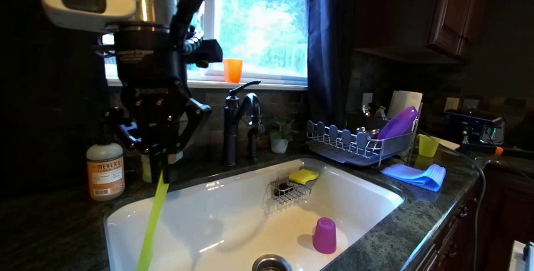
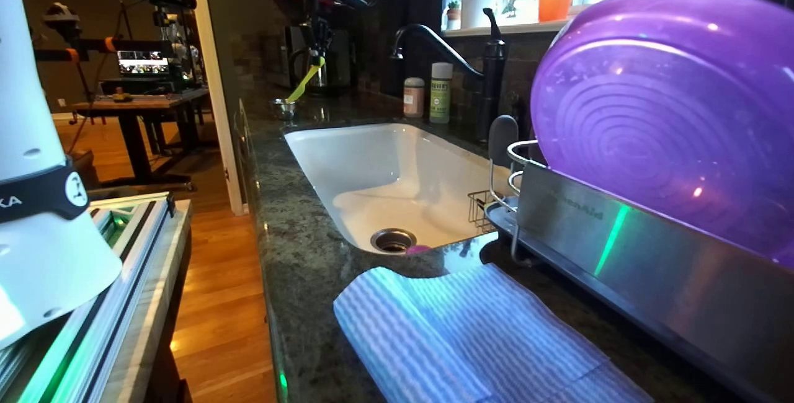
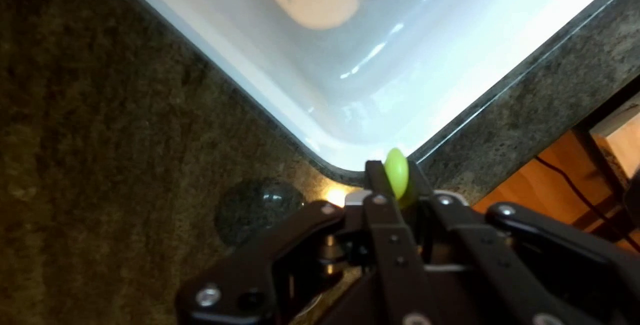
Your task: Take the green knife off of the dish rack and put it into the glass bowl
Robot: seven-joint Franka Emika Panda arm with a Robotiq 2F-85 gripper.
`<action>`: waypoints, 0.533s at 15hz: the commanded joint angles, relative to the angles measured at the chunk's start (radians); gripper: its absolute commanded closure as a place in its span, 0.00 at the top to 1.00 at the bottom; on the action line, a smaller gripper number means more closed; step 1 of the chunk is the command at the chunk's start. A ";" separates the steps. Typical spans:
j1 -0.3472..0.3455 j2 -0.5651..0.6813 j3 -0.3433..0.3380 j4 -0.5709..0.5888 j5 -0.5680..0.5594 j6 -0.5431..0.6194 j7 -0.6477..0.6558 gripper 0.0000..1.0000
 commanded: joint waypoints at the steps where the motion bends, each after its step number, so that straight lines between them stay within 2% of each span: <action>1: 0.078 0.083 -0.009 0.157 -0.105 -0.091 0.028 0.03; 4: 0.123 0.106 -0.027 0.248 -0.155 -0.138 0.025 0.03; 8: 0.149 0.158 -0.043 0.338 -0.178 -0.110 -0.013 0.03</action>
